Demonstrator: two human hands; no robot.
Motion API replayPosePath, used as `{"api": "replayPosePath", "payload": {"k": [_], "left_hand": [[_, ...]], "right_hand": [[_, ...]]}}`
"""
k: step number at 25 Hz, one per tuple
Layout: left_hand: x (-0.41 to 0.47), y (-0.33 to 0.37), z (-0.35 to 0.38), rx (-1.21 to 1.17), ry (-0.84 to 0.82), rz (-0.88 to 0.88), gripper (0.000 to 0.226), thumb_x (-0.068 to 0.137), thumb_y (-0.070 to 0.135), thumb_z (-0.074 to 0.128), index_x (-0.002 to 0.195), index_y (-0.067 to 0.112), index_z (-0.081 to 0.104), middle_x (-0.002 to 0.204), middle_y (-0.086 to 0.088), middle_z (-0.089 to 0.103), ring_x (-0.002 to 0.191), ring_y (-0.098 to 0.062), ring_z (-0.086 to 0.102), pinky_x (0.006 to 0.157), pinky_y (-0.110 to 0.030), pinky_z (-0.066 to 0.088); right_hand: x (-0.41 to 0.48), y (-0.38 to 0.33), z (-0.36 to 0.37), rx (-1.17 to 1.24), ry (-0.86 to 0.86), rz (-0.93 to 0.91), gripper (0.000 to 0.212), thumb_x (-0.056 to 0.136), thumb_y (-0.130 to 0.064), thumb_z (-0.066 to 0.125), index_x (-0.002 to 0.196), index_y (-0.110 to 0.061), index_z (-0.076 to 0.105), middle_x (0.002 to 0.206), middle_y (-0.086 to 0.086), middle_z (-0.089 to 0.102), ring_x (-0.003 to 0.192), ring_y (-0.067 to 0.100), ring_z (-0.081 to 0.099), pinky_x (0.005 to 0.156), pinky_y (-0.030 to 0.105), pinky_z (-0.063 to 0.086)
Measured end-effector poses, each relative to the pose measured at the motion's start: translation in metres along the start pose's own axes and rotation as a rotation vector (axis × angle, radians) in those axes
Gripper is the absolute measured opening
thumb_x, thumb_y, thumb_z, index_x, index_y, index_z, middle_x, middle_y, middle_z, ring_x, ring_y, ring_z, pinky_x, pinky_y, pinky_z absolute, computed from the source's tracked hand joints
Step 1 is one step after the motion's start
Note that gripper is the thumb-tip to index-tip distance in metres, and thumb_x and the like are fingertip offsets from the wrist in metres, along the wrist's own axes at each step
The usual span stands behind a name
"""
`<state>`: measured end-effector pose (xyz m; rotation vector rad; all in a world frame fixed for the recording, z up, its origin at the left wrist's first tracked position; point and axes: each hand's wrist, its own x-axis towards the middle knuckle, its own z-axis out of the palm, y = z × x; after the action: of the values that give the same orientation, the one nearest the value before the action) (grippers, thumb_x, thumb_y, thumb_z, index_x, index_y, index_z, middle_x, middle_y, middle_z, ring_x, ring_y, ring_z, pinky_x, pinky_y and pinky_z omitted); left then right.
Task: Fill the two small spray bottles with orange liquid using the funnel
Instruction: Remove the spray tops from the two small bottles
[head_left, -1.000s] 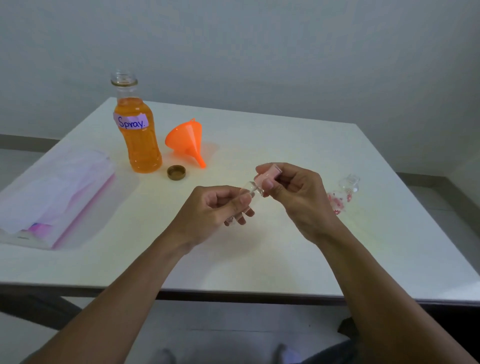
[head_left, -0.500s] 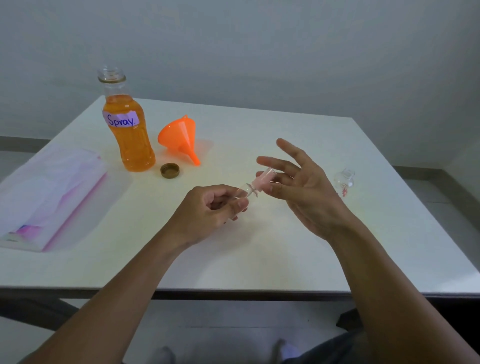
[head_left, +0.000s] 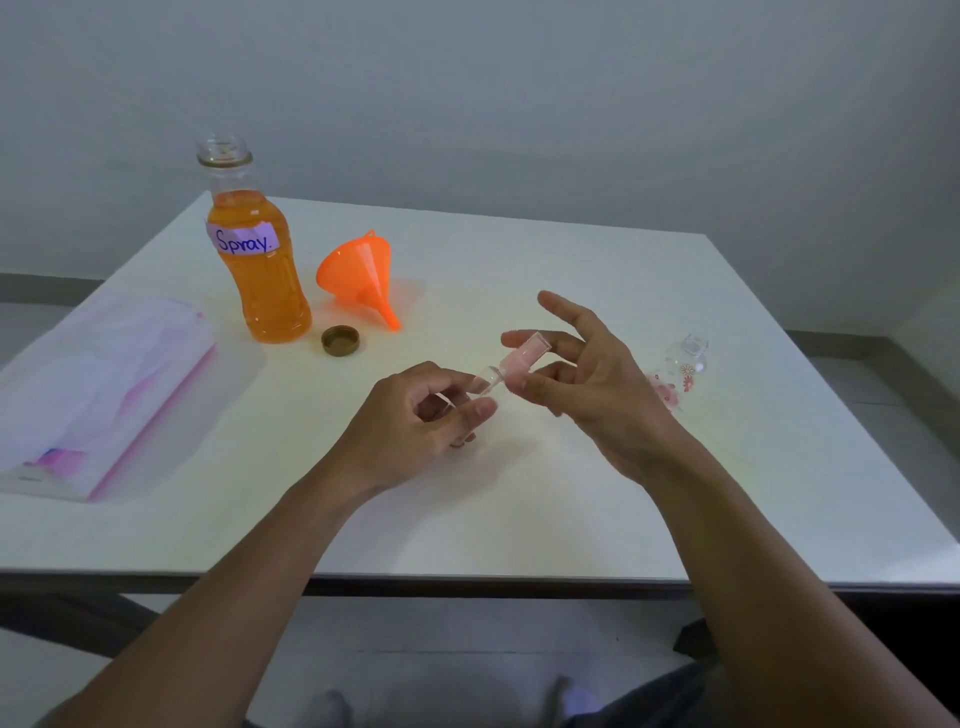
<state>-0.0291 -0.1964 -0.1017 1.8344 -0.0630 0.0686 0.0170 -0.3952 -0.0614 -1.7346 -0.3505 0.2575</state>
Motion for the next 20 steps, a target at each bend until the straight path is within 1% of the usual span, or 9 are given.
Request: {"api": "replayPosePath", "payload": {"k": [2, 3, 5, 6, 8, 13, 16, 18, 20], "left_hand": [[-0.001, 0.001, 0.000, 0.024, -0.018, 0.010, 0.033, 0.079, 0.042, 0.073, 0.106, 0.023, 0.073, 0.091, 0.003, 0.068, 0.076, -0.019, 0.074, 0.073, -0.029, 0.060], [-0.002, 0.000, 0.000, 0.041, -0.023, 0.013, 0.033, 0.078, 0.044, 0.072, 0.106, 0.025, 0.073, 0.091, 0.004, 0.068, 0.077, -0.017, 0.073, 0.073, -0.029, 0.059], [-0.001, -0.001, -0.001, 0.089, -0.019, 0.024, 0.036, 0.076, 0.050, 0.071, 0.104, 0.028, 0.073, 0.087, 0.007, 0.066, 0.075, -0.010, 0.068, 0.069, -0.023, 0.055], [-0.001, -0.002, -0.001, 0.117, -0.019, 0.026, 0.038, 0.075, 0.053, 0.069, 0.104, 0.029, 0.073, 0.085, 0.007, 0.065, 0.073, -0.006, 0.062, 0.066, -0.020, 0.051], [0.000, -0.002, -0.001, 0.139, -0.038, 0.007, 0.040, 0.077, 0.056, 0.065, 0.106, 0.030, 0.073, 0.086, 0.003, 0.066, 0.074, -0.009, 0.058, 0.065, -0.020, 0.048], [0.001, 0.007, -0.008, -0.007, -0.181, -0.052, 0.032, 0.085, 0.050, 0.057, 0.100, 0.028, 0.075, 0.098, -0.001, 0.073, 0.074, -0.010, 0.058, 0.072, -0.027, 0.051], [-0.001, 0.012, -0.011, -0.071, -0.231, -0.061, 0.037, 0.088, 0.046, 0.053, 0.110, 0.024, 0.074, 0.096, -0.001, 0.073, 0.075, -0.007, 0.058, 0.073, -0.022, 0.051], [-0.002, 0.012, -0.011, -0.056, -0.196, -0.038, 0.036, 0.086, 0.047, 0.054, 0.108, 0.026, 0.074, 0.098, 0.002, 0.074, 0.078, -0.007, 0.060, 0.073, -0.021, 0.051], [-0.002, 0.009, -0.011, -0.005, -0.149, -0.025, 0.031, 0.085, 0.051, 0.056, 0.099, 0.030, 0.075, 0.102, 0.002, 0.073, 0.085, -0.015, 0.063, 0.076, -0.034, 0.053]], "right_hand": [[0.000, 0.002, 0.003, -0.090, 0.051, 0.060, 0.084, 0.074, -0.043, 0.086, 0.146, -0.035, 0.044, 0.113, -0.006, 0.074, 0.089, 0.014, 0.070, 0.080, 0.024, 0.054], [0.000, 0.003, 0.005, -0.102, 0.083, 0.068, 0.078, 0.074, -0.044, 0.086, 0.142, -0.034, 0.049, 0.106, -0.004, 0.075, 0.088, 0.013, 0.070, 0.080, 0.025, 0.054], [-0.001, 0.002, 0.008, -0.063, 0.108, 0.040, 0.061, 0.082, -0.027, 0.083, 0.136, -0.026, 0.055, 0.095, 0.002, 0.077, 0.081, 0.007, 0.070, 0.076, 0.020, 0.052], [-0.001, 0.002, 0.009, -0.040, 0.106, 0.014, 0.055, 0.086, -0.017, 0.080, 0.135, -0.022, 0.056, 0.094, 0.004, 0.077, 0.082, 0.007, 0.071, 0.078, 0.020, 0.053], [-0.002, 0.000, 0.009, 0.003, 0.089, -0.036, 0.054, 0.088, -0.001, 0.074, 0.136, -0.017, 0.054, 0.097, 0.010, 0.077, 0.092, 0.013, 0.073, 0.084, 0.022, 0.055], [-0.002, -0.006, 0.007, 0.120, 0.035, -0.125, 0.063, 0.090, 0.004, 0.069, 0.144, -0.019, 0.045, 0.109, 0.009, 0.075, 0.107, 0.022, 0.072, 0.092, 0.029, 0.057], [-0.002, -0.007, 0.006, 0.189, -0.011, -0.141, 0.071, 0.090, 0.005, 0.067, 0.150, -0.023, 0.038, 0.119, 0.010, 0.072, 0.113, 0.023, 0.069, 0.093, 0.030, 0.056], [0.000, -0.006, 0.003, 0.228, -0.044, -0.111, 0.073, 0.088, -0.001, 0.072, 0.149, -0.024, 0.041, 0.128, 0.009, 0.069, 0.116, 0.025, 0.068, 0.098, 0.035, 0.055], [0.001, -0.005, 0.003, 0.221, -0.014, -0.056, 0.067, 0.081, -0.019, 0.081, 0.141, -0.023, 0.053, 0.125, 0.007, 0.070, 0.114, 0.023, 0.070, 0.102, 0.040, 0.053]]}}
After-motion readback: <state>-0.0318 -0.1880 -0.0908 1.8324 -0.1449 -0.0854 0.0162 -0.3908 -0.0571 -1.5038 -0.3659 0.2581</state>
